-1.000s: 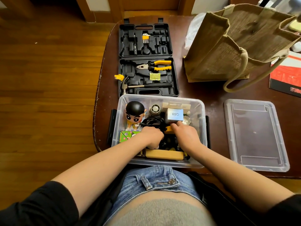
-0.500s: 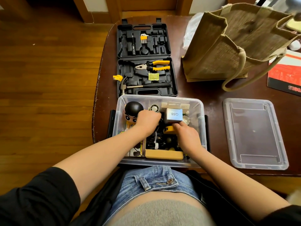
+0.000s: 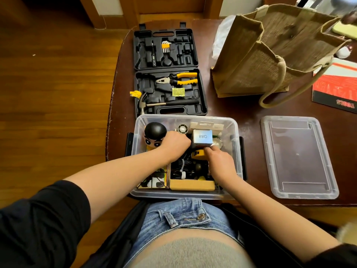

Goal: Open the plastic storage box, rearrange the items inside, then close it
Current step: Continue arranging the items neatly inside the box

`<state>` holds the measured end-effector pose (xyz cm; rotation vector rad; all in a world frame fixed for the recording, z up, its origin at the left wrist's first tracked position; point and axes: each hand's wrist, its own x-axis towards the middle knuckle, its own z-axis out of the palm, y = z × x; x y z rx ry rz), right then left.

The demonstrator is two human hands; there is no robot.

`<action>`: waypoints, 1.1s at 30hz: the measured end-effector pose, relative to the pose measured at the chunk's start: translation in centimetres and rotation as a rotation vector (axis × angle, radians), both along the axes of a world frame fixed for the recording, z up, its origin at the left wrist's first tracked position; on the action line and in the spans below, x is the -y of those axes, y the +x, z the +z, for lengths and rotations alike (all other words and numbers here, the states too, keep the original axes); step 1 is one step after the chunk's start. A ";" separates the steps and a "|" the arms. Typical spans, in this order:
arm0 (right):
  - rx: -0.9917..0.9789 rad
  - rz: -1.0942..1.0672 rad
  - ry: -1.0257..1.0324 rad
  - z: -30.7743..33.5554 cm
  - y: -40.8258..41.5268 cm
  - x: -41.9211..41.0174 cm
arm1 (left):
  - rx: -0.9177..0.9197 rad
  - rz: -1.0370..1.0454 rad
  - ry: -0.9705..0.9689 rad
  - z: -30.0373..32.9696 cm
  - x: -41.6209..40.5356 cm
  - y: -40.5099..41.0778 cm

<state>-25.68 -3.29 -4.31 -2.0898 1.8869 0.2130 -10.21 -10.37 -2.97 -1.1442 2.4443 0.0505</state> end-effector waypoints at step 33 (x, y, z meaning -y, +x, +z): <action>0.378 -0.340 0.375 -0.7 -0.5 0.4 | -0.324 0.499 0.677 -2.9 -3.4 -2.4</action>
